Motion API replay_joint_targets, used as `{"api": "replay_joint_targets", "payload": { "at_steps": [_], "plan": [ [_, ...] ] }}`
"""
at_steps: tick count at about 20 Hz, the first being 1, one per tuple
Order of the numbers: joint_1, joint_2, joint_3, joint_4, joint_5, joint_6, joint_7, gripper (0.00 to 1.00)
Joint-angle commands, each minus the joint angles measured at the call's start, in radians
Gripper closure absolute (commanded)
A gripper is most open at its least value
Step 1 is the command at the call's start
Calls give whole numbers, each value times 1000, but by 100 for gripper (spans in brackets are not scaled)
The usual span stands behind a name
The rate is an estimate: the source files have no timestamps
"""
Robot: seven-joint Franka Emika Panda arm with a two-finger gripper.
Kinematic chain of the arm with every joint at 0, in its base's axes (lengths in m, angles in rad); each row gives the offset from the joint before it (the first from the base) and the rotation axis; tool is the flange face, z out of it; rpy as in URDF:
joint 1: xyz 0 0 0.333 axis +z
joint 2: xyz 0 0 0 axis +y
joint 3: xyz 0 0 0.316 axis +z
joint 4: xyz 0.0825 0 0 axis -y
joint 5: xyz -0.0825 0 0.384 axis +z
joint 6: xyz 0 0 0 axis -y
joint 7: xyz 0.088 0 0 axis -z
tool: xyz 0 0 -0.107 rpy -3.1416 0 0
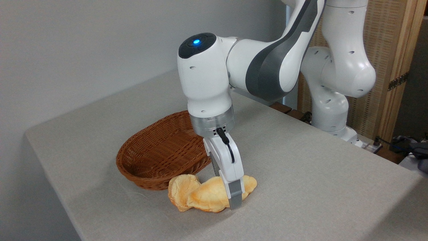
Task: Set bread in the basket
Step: 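Lower the gripper onto the long golden loaf and close on it, then lift the loaf and carry it over the wicker basket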
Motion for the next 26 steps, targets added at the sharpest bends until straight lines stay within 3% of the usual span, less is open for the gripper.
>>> {"api": "replay_joint_targets", "payload": {
  "at_steps": [1, 21, 26],
  "plan": [
    [-5, -4, 11, -12, 10, 24, 14, 67],
    [-5, -64, 32, 40, -4, -24, 16, 67],
    [-8, -66, 20, 114, -80, -85, -18, 63]
  ]
}}
